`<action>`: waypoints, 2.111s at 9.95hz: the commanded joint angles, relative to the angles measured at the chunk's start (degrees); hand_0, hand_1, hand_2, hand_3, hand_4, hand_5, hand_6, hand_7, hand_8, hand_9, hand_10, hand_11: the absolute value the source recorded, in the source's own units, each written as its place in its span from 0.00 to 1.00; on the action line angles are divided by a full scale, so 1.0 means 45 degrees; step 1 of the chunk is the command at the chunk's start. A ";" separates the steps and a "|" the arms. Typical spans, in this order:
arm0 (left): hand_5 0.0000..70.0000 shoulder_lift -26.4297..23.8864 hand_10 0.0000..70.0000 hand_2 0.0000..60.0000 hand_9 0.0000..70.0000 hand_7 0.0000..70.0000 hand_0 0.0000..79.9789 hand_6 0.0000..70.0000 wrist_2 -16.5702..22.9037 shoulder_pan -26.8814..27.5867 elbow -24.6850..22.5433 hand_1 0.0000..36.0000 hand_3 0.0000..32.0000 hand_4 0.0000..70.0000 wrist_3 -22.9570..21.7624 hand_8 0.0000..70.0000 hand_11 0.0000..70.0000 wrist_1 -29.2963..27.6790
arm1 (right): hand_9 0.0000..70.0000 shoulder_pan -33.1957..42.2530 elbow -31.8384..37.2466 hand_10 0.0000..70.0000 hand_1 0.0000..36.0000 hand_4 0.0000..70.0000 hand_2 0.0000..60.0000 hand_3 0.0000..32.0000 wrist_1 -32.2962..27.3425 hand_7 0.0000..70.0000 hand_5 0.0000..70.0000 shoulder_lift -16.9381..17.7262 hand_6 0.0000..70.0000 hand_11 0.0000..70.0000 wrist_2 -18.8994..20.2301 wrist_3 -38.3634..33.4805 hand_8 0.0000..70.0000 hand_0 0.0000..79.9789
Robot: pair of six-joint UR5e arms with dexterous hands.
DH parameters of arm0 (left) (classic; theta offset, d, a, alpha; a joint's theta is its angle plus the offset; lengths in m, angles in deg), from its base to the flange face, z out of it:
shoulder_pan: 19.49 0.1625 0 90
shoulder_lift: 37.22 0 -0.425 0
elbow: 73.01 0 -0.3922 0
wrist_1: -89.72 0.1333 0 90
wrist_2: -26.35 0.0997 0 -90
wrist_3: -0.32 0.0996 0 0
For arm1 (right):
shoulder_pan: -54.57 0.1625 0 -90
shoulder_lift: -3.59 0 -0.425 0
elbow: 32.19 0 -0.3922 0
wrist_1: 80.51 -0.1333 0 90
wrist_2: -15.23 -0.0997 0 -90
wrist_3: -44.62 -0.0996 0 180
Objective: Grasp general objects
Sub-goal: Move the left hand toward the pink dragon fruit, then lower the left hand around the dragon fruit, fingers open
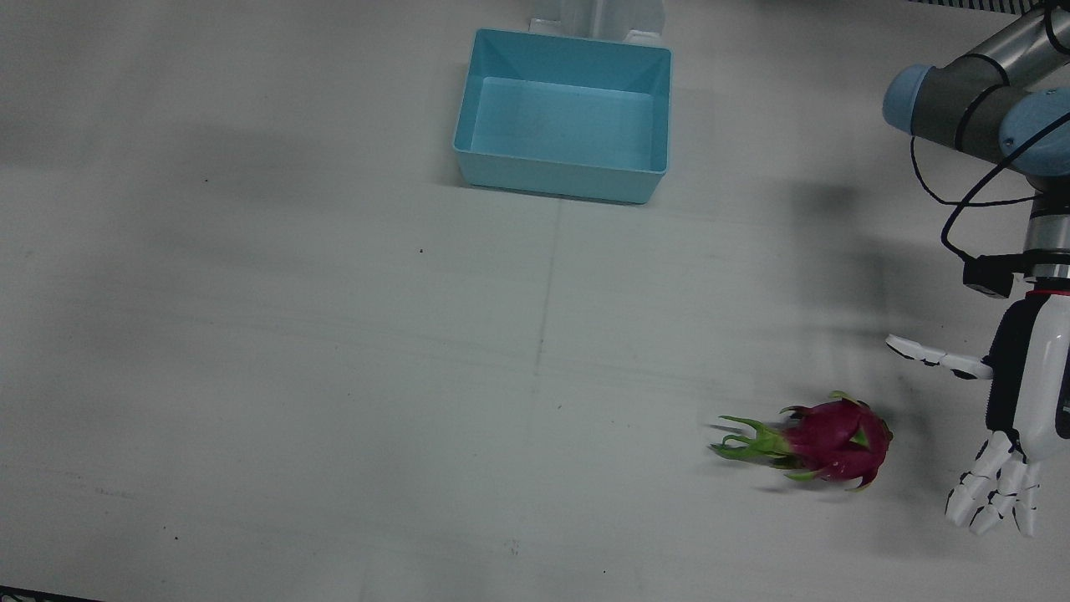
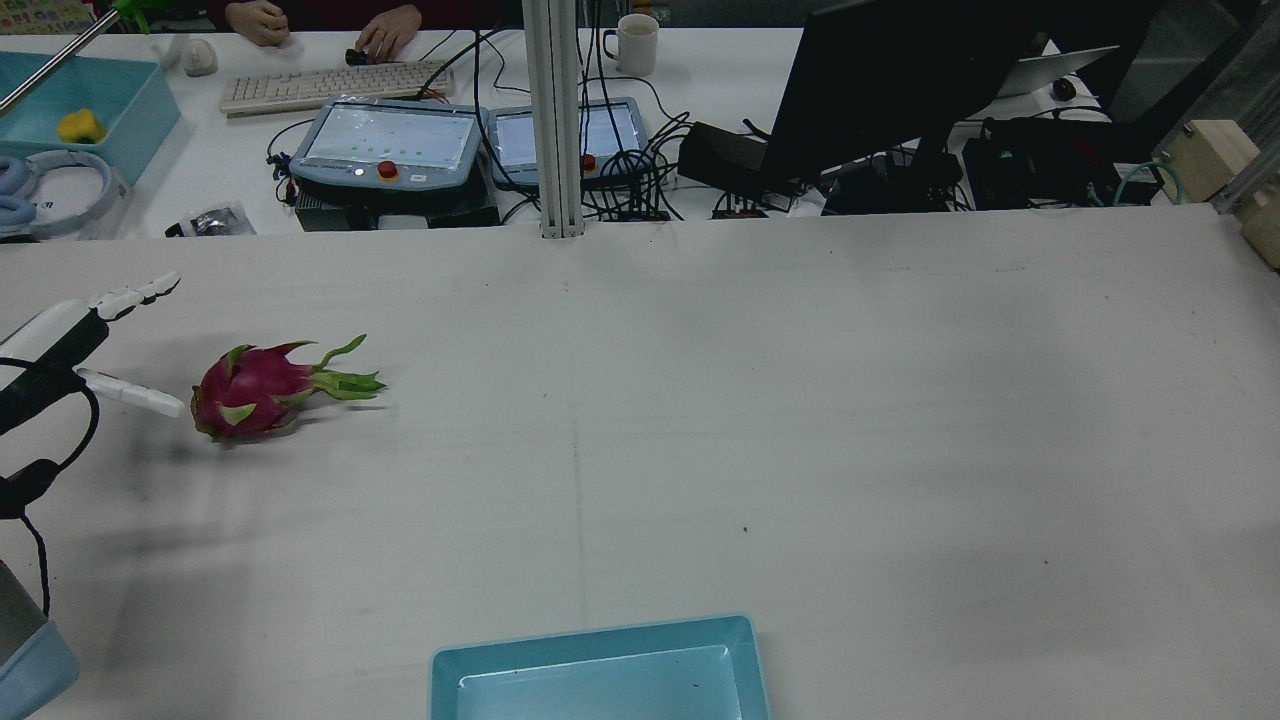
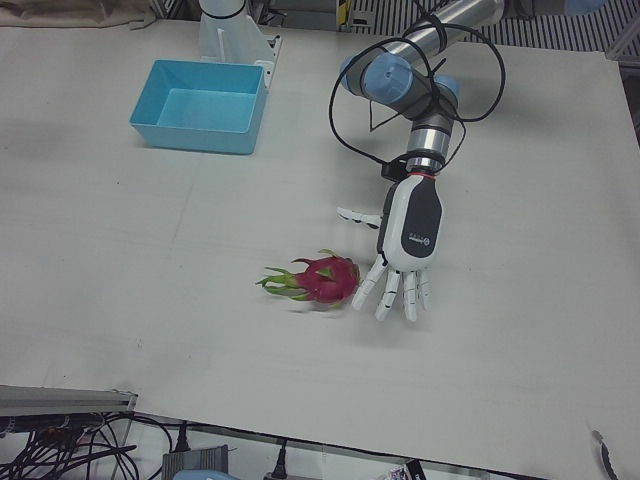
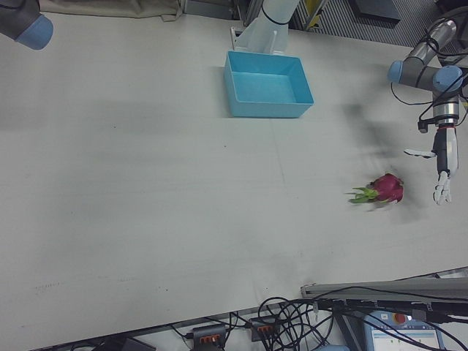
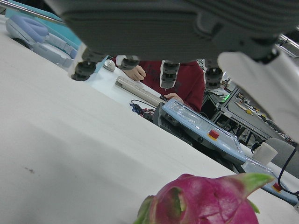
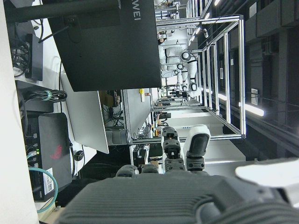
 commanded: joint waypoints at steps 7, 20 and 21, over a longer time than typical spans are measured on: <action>0.04 -0.1085 0.03 0.01 0.02 0.20 0.80 0.00 -0.1325 0.0981 0.0747 0.83 1.00 0.00 -0.0071 0.00 0.10 0.0015 | 0.00 0.0000 -0.0017 0.00 0.00 0.00 0.00 0.00 0.0000 0.00 0.00 0.0000 0.00 0.00 -0.0003 0.0000 0.00 0.00; 0.08 -0.1810 0.06 0.00 0.01 0.16 0.89 0.00 -0.1715 0.1470 0.1744 0.77 0.24 0.00 -0.0090 0.00 0.13 -0.0160 | 0.00 0.0000 -0.0017 0.00 0.00 0.00 0.00 0.00 0.0000 0.00 0.00 0.0000 0.00 0.00 -0.0003 0.0000 0.00 0.00; 0.08 -0.1810 0.06 0.00 0.01 0.16 0.88 0.00 -0.1715 0.1470 0.1763 0.77 0.22 0.00 -0.0071 0.00 0.13 -0.0180 | 0.00 0.0000 -0.0017 0.00 0.00 0.00 0.00 0.00 0.0000 0.00 0.00 0.0000 0.00 0.00 0.0016 0.0000 0.00 0.00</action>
